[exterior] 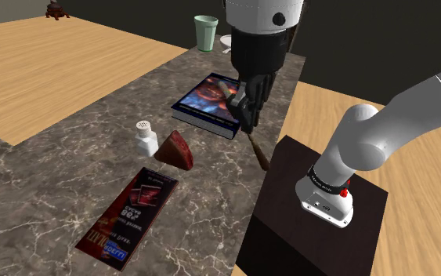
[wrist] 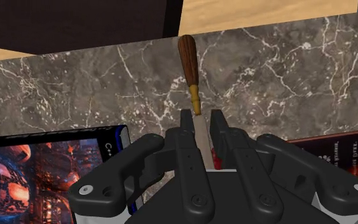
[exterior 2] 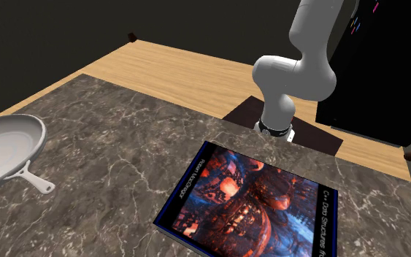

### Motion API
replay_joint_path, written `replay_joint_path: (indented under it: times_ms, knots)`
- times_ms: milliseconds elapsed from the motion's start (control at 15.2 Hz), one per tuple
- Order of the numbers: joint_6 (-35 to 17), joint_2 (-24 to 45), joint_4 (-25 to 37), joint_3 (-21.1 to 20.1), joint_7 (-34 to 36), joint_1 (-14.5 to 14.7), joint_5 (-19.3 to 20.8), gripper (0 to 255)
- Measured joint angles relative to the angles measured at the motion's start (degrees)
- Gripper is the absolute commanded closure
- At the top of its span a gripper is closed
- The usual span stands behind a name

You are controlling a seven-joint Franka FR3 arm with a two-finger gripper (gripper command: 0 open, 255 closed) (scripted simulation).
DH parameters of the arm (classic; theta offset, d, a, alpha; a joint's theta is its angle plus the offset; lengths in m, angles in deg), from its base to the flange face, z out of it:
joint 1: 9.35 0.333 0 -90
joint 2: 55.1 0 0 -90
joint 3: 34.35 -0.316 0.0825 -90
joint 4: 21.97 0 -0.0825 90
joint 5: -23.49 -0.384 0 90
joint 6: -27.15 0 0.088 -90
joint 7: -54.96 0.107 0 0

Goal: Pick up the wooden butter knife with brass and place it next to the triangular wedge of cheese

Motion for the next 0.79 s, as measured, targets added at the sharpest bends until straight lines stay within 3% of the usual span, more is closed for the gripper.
replay_joint_path:
  times_ms: [792]
  knots:
    - [-8.6, -1.3, -9.4, -2.4, 0.5, 1.0, -1.9, 255]
